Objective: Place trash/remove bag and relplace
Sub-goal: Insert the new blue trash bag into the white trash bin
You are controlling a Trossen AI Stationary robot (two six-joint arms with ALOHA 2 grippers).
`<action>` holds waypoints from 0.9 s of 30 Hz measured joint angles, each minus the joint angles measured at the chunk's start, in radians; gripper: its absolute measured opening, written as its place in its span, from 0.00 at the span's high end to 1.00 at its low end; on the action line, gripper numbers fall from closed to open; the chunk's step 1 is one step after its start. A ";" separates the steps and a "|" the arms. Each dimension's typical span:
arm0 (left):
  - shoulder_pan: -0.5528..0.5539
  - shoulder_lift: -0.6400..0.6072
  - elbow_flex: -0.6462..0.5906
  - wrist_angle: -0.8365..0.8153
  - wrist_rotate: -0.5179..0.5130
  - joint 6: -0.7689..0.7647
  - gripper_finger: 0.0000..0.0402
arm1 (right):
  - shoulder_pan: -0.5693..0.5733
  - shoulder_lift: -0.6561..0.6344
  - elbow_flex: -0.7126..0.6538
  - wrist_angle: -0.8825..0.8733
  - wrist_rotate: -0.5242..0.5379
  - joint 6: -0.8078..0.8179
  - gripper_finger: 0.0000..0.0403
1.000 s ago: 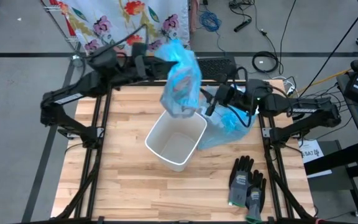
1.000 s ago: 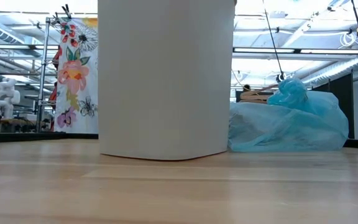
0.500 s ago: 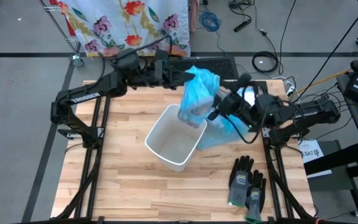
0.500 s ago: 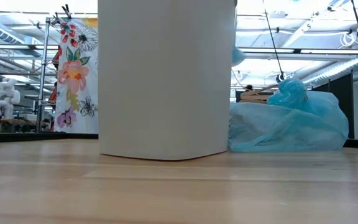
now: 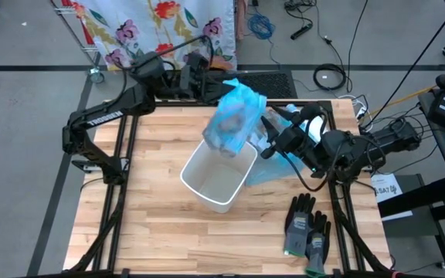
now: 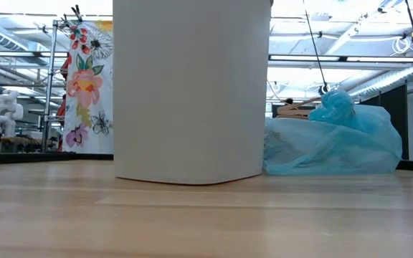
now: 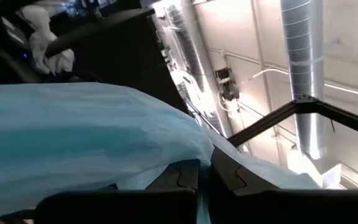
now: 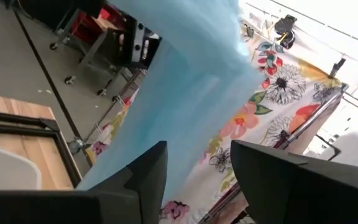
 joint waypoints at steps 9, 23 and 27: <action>-0.016 0.025 0.000 0.005 -0.003 0.005 0.97 | -0.007 0.019 0.000 0.100 -0.003 -0.178 0.58; -0.034 0.092 0.000 0.007 -0.059 0.001 0.97 | -0.073 0.019 0.000 0.193 -0.200 -0.455 0.58; -0.063 0.115 0.000 0.005 -0.059 0.001 0.97 | -0.119 0.019 0.000 0.192 -0.211 -0.458 0.58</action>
